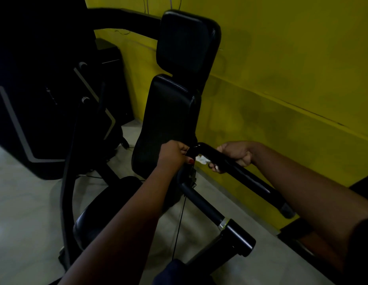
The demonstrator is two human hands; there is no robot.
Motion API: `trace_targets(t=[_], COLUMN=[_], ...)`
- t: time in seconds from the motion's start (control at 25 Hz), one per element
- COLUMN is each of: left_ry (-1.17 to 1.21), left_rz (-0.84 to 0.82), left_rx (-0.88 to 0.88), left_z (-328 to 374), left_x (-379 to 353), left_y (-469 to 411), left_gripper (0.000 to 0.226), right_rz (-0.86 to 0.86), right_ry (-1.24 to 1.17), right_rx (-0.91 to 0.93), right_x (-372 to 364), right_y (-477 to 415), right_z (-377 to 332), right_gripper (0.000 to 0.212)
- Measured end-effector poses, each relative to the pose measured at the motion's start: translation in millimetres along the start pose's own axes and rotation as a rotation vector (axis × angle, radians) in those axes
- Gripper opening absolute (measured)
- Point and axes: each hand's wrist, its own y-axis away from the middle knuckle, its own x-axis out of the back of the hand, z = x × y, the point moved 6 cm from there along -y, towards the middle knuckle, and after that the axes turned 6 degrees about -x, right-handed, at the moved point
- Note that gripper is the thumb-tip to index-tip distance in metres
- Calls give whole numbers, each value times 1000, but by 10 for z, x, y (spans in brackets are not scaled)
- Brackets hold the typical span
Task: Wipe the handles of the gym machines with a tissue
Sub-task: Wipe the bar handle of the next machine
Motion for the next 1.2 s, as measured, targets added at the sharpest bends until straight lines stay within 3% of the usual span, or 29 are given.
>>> trace_targets(t=[0.36, 0.44, 0.64, 0.76, 0.84, 0.92, 1.04, 1.2], left_ry=[-94, -120, -110, -104, -120, -114, -130, -196], left_rz=[35, 45, 53, 47, 40, 47, 46, 50], left_rx=[-11, -32, -12, 1, 2, 15, 38, 30], left_z=[22, 48, 51, 49, 49, 40, 39, 75], left_x=[10, 5, -3, -1, -11, -8, 2, 8], left_y=[27, 38, 67, 82, 78, 68, 53, 50], left_gripper=[36, 35, 31, 32, 30, 32, 35, 37], right_rz=[-63, 5, 338, 553, 825, 1052, 1120, 1166], right_ry=[-7, 49, 341, 563, 640, 724, 815, 983], right_rx=[-38, -19, 61, 93, 249, 567, 885, 912], right_x=[-73, -73, 115, 169, 59, -155, -330, -440], right_y=[-98, -39, 180, 290, 472, 687, 945, 1015], right_z=[-7, -119, -196, -146, -152, -106, 152, 262], right_gripper=[33, 39, 13, 21, 24, 22, 18, 11])
